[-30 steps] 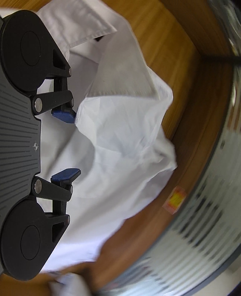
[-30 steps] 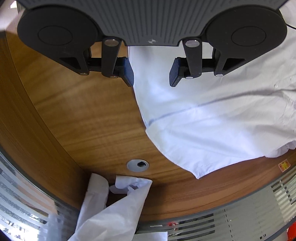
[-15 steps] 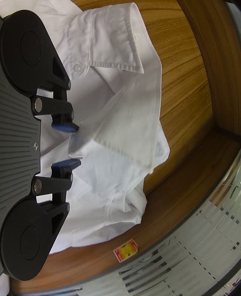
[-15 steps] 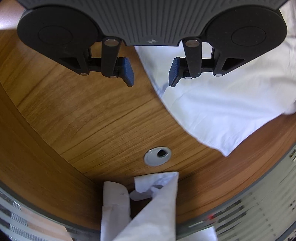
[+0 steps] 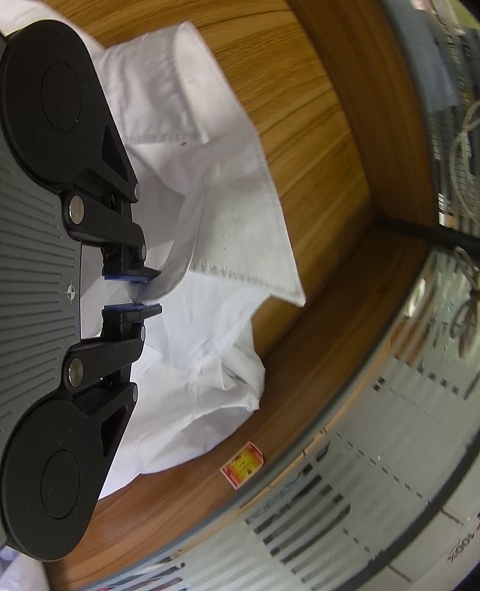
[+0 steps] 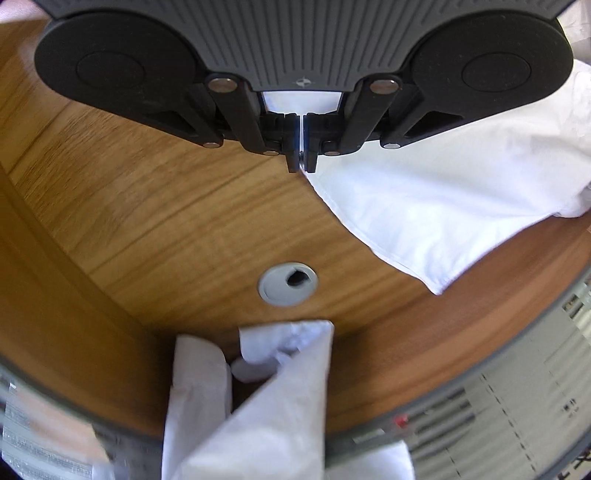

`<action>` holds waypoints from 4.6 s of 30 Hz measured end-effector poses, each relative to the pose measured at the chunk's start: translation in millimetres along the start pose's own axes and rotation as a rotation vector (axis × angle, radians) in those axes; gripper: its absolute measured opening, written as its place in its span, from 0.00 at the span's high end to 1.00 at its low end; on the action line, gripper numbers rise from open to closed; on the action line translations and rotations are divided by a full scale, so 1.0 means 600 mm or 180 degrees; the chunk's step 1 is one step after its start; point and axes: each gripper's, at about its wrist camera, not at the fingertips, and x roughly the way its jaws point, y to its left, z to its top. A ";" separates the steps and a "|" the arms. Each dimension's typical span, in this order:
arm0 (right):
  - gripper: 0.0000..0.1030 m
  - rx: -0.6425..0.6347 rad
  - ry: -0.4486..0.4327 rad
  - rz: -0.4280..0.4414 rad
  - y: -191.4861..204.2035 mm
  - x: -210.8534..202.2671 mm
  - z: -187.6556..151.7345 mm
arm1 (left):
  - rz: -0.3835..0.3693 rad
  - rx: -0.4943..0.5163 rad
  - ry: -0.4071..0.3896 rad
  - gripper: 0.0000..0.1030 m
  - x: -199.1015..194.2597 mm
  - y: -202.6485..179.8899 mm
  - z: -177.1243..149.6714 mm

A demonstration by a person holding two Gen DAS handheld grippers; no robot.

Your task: Fold clothes

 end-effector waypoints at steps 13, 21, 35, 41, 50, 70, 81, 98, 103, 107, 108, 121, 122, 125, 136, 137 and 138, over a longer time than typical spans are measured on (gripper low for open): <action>0.98 -0.0069 0.0272 -0.0143 -0.007 0.029 -0.023 | 0.0357 0.0797 0.0118 0.91 0.013 0.019 -0.047; 0.95 -0.0495 0.0301 -0.0171 0.009 0.031 -0.019 | 0.0529 0.0984 0.0332 0.78 0.027 0.040 -0.078; 0.56 -0.1503 0.0465 0.0146 0.043 0.066 0.006 | 0.0521 0.1169 0.0173 0.43 -0.070 0.073 -0.157; 0.95 -0.1640 0.0523 0.0186 0.067 0.074 0.009 | 0.0483 0.1105 0.0355 0.43 -0.071 0.097 -0.183; 0.97 -0.1966 0.0425 -0.0188 0.067 0.063 -0.004 | 0.0380 0.1585 0.0637 0.44 -0.043 0.088 -0.235; 0.20 -0.1444 0.0337 0.0191 -0.002 -0.032 0.040 | 0.0130 0.1499 0.0193 0.38 -0.105 0.092 -0.194; 0.12 -0.1690 0.0653 0.0762 0.184 -0.102 -0.128 | 0.0294 0.1227 -0.0100 0.35 -0.114 0.237 -0.080; 0.01 -0.1865 0.0560 0.0310 0.478 -0.130 -0.324 | -0.0434 0.1505 0.0574 0.36 0.031 0.291 0.067; 0.01 -0.1680 0.0525 0.0250 0.531 -0.089 -0.291 | -0.0577 0.1541 0.0585 0.36 0.039 0.297 0.073; 0.01 -0.1700 0.0605 0.0291 0.559 -0.046 -0.277 | -0.0729 0.1499 0.0645 0.36 0.042 0.306 0.071; 0.01 -0.1735 0.0620 0.0295 0.565 -0.036 -0.275 | -0.0746 0.1518 0.0653 0.36 0.044 0.306 0.071; 0.00 -0.1814 0.0686 0.0318 0.553 0.005 -0.290 | -0.0881 0.1480 0.1033 0.38 0.094 0.304 0.075; 0.00 -0.1805 0.0698 0.0301 0.554 0.006 -0.289 | -0.0888 0.1455 0.1084 0.40 0.101 0.302 0.075; 0.00 -0.1777 0.0736 0.0250 0.559 0.009 -0.286 | -0.0932 0.1363 0.1200 0.47 0.118 0.297 0.071; 0.00 -0.1673 0.0871 0.0065 0.575 0.019 -0.276 | -0.0794 0.1706 0.0967 0.95 0.109 0.264 0.057; 0.00 -0.1664 0.0883 0.0049 0.577 0.020 -0.275 | -0.0721 0.1811 0.0896 0.95 0.099 0.260 0.059; 0.00 -0.1667 0.0888 0.0048 0.577 0.020 -0.274 | -0.0646 0.1916 0.0825 0.95 0.089 0.256 0.061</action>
